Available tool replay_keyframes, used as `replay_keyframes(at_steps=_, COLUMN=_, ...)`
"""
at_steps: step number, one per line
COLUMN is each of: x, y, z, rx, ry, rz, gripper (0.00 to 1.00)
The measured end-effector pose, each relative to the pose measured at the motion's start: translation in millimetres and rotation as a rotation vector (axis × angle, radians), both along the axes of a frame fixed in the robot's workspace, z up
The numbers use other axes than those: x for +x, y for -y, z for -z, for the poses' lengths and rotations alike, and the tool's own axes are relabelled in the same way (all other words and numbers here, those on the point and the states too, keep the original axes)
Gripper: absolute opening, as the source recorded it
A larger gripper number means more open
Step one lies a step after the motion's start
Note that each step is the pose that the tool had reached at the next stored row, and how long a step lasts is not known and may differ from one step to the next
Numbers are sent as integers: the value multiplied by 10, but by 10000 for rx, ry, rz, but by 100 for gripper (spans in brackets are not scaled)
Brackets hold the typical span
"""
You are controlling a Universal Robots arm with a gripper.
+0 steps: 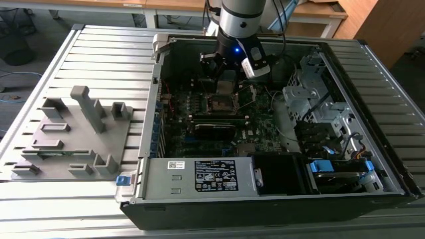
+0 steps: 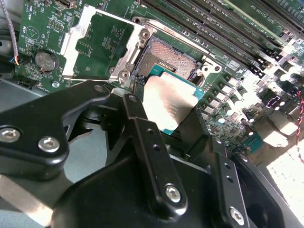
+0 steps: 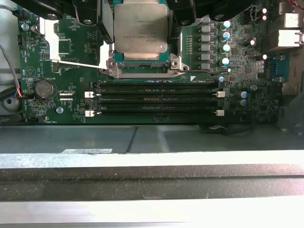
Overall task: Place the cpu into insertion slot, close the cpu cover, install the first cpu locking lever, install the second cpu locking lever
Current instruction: 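Place the cpu into insertion slot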
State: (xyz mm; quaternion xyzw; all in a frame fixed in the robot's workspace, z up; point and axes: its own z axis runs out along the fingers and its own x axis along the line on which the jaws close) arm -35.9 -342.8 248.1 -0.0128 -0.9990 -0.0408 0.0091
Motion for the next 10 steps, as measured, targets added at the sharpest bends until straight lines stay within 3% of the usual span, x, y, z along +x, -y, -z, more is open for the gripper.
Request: replay_keyframes(at_steps=10, x=0, y=0, z=17, rx=-3, ry=-1, rz=0, gripper=54)
